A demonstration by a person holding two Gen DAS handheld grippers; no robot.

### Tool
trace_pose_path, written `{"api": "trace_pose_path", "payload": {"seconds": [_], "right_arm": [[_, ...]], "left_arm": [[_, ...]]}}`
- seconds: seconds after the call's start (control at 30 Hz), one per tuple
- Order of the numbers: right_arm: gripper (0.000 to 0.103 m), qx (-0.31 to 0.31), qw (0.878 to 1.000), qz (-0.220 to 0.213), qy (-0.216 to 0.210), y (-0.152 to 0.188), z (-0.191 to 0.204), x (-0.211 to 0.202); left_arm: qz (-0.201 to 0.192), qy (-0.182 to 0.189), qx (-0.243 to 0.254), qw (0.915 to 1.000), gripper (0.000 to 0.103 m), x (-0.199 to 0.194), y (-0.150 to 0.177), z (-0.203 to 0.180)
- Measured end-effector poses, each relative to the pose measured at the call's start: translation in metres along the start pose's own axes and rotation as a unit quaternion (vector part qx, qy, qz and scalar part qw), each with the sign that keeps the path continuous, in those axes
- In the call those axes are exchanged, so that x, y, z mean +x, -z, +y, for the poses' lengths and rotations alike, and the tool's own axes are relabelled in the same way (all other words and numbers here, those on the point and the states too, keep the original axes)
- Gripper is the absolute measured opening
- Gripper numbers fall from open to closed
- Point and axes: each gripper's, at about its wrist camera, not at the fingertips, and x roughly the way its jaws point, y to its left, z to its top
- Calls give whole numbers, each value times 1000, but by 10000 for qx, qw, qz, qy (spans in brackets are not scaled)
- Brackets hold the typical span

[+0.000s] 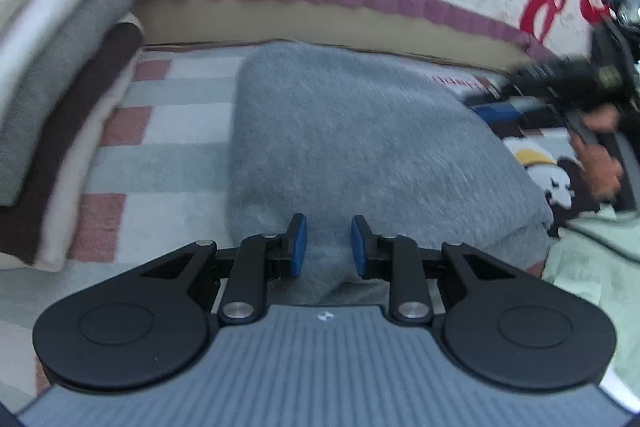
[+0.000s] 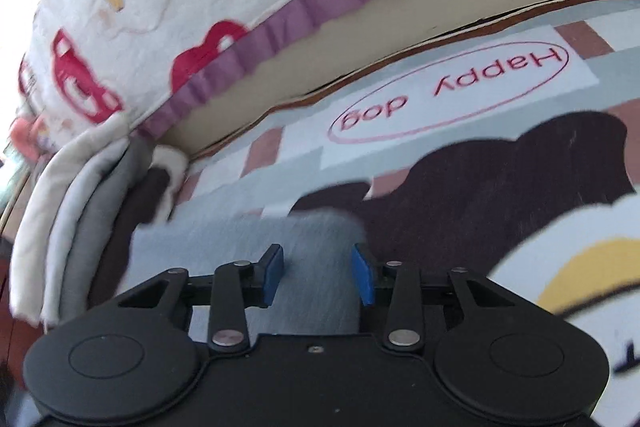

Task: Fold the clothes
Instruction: 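Grasp the end of the grey bundle with the right gripper and lift it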

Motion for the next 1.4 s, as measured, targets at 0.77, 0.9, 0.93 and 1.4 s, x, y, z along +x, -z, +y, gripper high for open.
{"api": "trace_pose_path", "payload": {"seconds": [0.77,0.9,0.93,1.4], "right_arm": [[82,504,9931,918,-536,60,-7,-29],[82,924,9905,793,-638,50,-15,-17],[86,980,9896,822,-651,47,-15,-10],[70,-815,9920,939,220,-8,23,24]], "left_arm": [[718,996,-2229,9671,62,27,13,85],[800,1429,-2931,9419,57,42,23,100],[785,1466,-2869,9434,40,42,23,99],[252,882,-366,9951,60,43,-1,34]]}}
